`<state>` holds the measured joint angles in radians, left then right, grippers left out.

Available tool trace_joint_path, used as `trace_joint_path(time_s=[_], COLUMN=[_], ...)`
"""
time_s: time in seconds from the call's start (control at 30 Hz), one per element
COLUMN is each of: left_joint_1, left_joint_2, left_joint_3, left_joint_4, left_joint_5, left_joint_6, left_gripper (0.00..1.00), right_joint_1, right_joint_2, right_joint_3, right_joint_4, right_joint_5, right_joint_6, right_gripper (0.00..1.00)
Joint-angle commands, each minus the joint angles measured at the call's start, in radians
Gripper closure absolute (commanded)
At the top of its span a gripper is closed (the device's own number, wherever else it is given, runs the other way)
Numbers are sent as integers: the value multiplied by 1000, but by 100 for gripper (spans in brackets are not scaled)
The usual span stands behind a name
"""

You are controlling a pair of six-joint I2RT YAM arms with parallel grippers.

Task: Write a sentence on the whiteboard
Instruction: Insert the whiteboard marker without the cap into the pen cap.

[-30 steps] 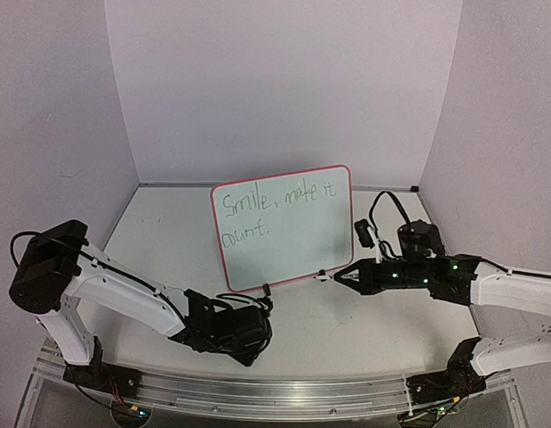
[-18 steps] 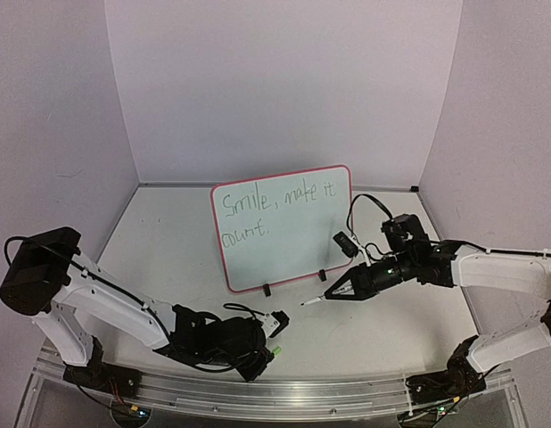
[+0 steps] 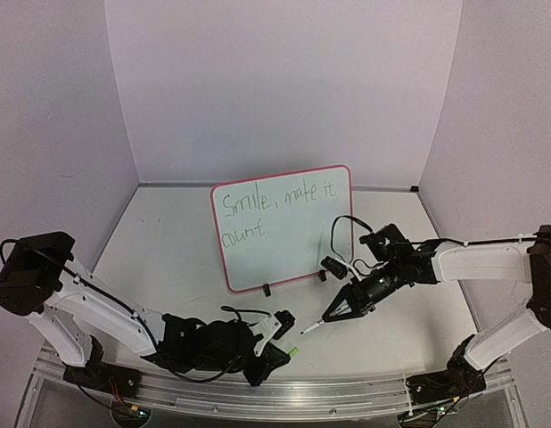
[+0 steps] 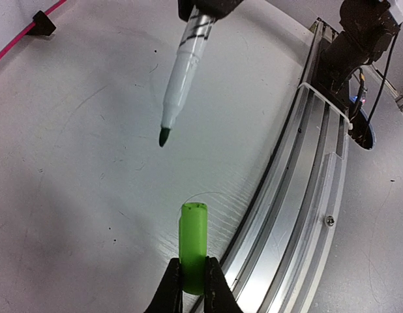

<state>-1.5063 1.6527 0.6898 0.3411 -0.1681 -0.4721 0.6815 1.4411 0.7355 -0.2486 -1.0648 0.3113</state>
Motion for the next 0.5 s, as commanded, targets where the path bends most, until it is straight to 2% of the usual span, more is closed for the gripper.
trace_joint_path(time_s=[0.0, 0.47], left_joint_1=[-6, -7], left_joint_2=[-9, -8], left_joint_3=[-24, -30], left_joint_4=[67, 77], left_joint_5=[-19, -23], left_joint_6=[-7, -11], left_gripper=[100, 100], right_joint_1=[30, 57], right_joint_2=[42, 86], right_joint_3=[45, 69], right_joint_4=[-29, -40], right_joint_5=[-3, -19], right_joint_6=[-33, -46], right_gripper=[100, 100])
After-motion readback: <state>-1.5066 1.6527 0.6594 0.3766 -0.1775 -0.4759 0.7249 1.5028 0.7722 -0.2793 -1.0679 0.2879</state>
